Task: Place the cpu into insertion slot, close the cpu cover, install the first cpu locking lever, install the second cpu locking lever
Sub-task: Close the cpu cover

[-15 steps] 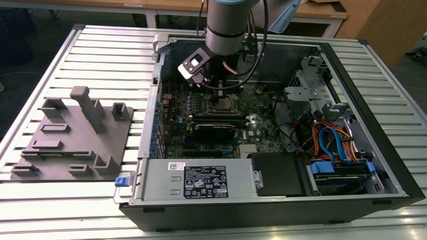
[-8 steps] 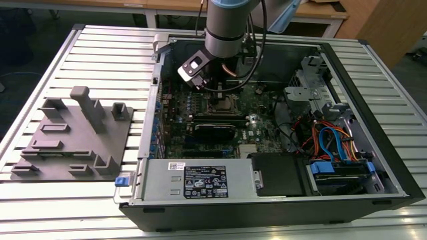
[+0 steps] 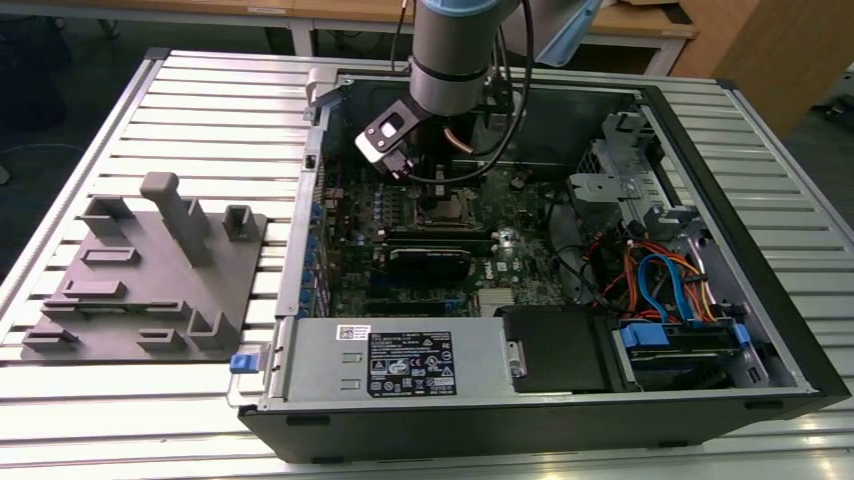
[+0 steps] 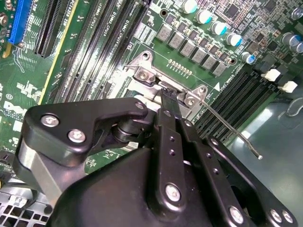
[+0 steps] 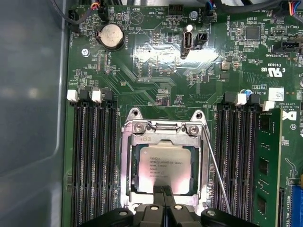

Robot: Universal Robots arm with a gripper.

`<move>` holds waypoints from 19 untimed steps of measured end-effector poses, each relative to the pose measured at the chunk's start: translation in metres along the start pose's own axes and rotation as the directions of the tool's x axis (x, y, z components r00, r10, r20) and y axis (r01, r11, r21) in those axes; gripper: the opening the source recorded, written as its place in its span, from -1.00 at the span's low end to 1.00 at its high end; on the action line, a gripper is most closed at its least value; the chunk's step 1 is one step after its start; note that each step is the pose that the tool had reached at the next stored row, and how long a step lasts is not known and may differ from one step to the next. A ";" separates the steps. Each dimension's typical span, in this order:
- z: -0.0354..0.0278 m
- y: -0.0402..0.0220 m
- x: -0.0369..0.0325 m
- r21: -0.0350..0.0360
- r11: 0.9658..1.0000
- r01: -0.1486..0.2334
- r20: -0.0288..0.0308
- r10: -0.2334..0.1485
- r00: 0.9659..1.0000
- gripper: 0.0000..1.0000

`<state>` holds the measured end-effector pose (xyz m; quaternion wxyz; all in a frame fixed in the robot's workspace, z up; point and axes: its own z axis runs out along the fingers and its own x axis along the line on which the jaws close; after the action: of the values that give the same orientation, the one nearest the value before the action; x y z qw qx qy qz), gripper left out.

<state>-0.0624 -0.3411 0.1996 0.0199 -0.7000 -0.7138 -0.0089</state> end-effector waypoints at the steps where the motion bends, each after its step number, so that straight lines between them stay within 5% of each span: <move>1: -0.0010 -0.0001 -0.0001 0.000 1.000 0.000 0.001 0.000 1.000 -0.80; 9: -0.0039 0.0004 0.0000 0.000 1.000 0.000 0.001 0.000 1.000 -0.80; 19: -0.0003 0.0001 -0.0001 0.000 1.000 0.000 0.000 0.000 1.000 -0.80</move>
<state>-0.0622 -0.3412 0.1999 0.0199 -0.7000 -0.7138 -0.0087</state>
